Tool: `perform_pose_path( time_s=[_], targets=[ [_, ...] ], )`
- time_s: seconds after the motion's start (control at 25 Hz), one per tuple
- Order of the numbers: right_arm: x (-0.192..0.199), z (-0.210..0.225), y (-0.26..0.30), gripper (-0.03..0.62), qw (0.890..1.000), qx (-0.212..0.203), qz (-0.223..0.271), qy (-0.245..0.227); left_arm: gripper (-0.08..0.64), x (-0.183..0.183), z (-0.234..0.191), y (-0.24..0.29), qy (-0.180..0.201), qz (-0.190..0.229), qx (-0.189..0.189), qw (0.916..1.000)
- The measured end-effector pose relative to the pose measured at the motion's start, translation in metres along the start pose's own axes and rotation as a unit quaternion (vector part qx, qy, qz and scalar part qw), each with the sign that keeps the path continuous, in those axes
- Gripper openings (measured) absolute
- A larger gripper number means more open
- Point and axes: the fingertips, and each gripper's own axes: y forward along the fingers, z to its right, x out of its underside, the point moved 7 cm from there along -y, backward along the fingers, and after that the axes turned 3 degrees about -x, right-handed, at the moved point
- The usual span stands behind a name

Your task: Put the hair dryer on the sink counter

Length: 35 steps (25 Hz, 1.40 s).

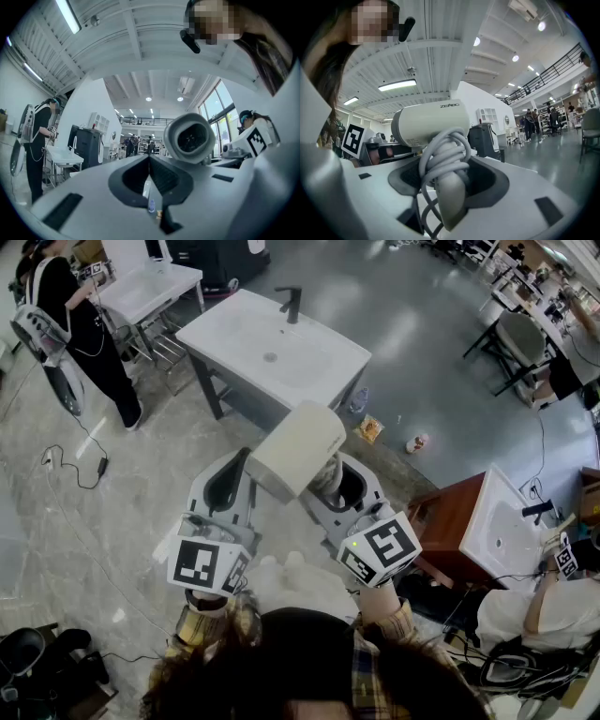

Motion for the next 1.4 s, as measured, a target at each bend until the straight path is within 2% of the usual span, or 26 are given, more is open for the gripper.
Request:
perform_pose_path(
  time_s=[0.44, 1.0, 1.4],
  targets=[
    [0.002, 0.027, 0.002, 0.270, 1.000, -0.008, 0.004, 0.010, 0.018, 0.008, 0.007, 0.021, 0.003, 0.007, -0.005, 1.0000],
    [0.004, 0.065, -0.008, 0.270, 0.999, -0.032, 0.001, 0.012, 0.017, 0.010, 0.025, 0.038, 0.017, 0.019, -0.035, 0.9991],
    [0.005, 0.080, 0.035, 0.271, 0.999, -0.039, -0.014, 0.014, 0.017, 0.015, -0.011, 0.060, 0.012, 0.018, -0.044, 0.9988]
  ],
)
